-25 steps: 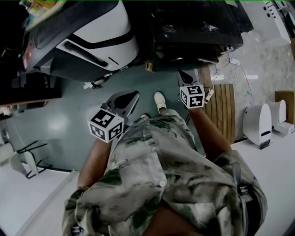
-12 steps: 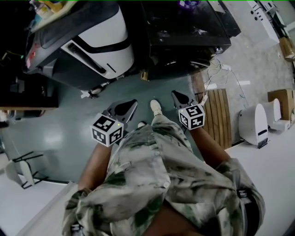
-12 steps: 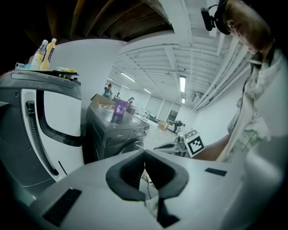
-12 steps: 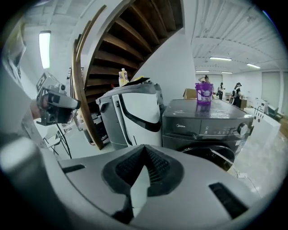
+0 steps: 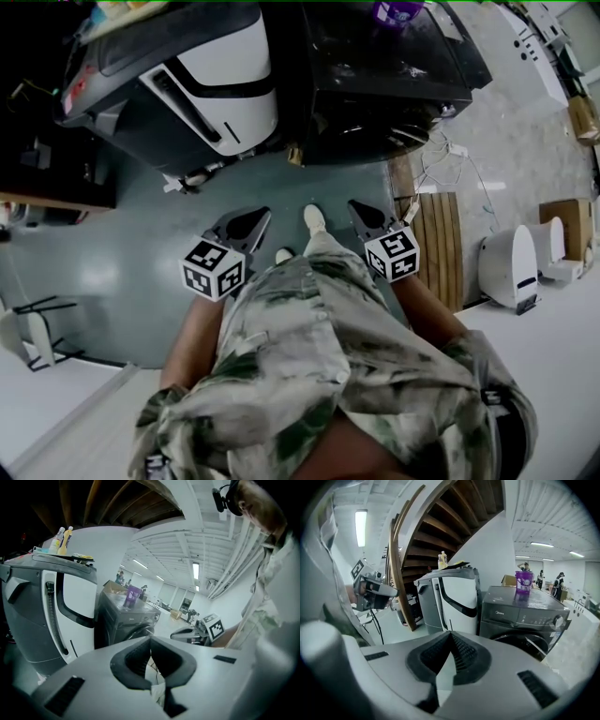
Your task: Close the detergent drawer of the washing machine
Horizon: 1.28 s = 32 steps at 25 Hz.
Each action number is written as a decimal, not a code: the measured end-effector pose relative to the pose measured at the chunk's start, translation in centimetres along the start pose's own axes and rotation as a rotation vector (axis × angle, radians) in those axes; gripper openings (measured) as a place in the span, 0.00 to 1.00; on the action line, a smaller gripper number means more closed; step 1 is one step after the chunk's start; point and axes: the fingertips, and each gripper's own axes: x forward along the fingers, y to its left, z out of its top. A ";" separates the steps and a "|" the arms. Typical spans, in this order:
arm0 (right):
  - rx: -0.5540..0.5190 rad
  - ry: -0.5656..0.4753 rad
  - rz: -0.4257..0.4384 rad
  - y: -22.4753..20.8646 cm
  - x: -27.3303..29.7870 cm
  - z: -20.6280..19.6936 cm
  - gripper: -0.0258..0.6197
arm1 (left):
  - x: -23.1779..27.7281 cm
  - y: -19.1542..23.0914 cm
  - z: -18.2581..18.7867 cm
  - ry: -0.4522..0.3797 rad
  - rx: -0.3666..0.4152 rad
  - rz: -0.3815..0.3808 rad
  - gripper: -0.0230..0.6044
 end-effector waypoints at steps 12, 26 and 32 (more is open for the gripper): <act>-0.029 -0.021 0.022 1.9 -0.9 1.1 0.07 | -1.3 -0.4 -0.8 -0.026 -0.006 0.011 0.07; -0.051 -0.021 0.010 2.4 -1.4 1.7 0.07 | -1.1 -0.5 -1.6 -0.013 -0.015 -0.002 0.07; -0.039 -0.019 -0.015 2.1 -2.1 1.3 0.07 | -0.6 -0.6 -1.8 -0.004 -0.012 -0.024 0.07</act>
